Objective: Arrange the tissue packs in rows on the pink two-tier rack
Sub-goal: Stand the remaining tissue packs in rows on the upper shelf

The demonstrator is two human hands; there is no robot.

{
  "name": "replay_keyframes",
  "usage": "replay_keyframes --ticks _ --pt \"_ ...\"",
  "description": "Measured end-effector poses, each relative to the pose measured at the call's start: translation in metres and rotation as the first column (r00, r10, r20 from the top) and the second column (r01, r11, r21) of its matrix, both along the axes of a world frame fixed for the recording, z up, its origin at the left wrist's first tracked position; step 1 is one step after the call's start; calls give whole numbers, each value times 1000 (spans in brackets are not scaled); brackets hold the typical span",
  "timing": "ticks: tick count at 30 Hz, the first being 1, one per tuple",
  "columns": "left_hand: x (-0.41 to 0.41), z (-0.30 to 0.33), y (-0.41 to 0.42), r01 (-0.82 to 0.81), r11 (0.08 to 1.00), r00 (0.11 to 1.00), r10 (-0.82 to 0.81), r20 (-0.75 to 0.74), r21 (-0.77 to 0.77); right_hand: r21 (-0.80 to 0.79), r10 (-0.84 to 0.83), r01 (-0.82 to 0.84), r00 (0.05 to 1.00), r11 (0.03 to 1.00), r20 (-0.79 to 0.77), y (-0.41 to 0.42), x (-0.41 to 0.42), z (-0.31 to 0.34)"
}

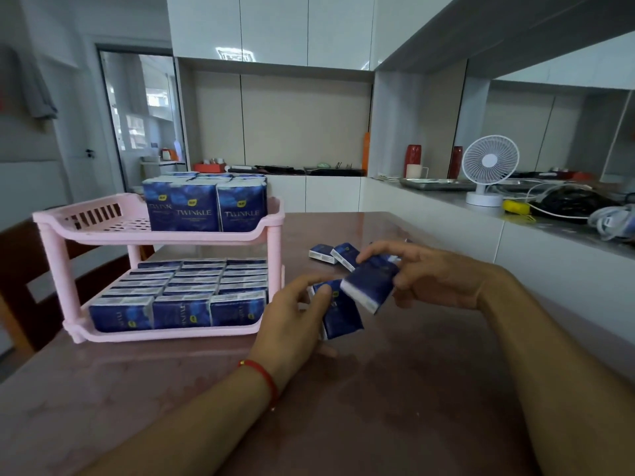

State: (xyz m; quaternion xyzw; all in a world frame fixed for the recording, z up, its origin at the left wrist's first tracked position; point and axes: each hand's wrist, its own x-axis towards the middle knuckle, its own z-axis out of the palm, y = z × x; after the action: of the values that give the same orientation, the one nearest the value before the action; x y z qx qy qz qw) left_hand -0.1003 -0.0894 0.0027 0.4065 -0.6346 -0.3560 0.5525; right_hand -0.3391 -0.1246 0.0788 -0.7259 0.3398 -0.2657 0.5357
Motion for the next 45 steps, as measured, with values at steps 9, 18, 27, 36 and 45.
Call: replay_keyframes --ticks 9,18,27,36,45 --pt "0 6 12 95 995 984 -90 157 -25 -290 -126 21 928 957 -350 13 37 5" --pt "8 6 11 72 993 949 -40 313 -91 -412 -237 68 897 908 -374 7 42 1" --pt "62 34 57 69 997 961 -54 270 -45 -282 -33 40 999 959 29 6 60 -7" --pt "177 123 80 -131 969 975 164 148 -211 -406 -301 373 925 834 231 1 124 -49" --pt "220 161 24 -234 961 895 273 352 -148 -584 -405 417 900 696 160 -2 133 -61"
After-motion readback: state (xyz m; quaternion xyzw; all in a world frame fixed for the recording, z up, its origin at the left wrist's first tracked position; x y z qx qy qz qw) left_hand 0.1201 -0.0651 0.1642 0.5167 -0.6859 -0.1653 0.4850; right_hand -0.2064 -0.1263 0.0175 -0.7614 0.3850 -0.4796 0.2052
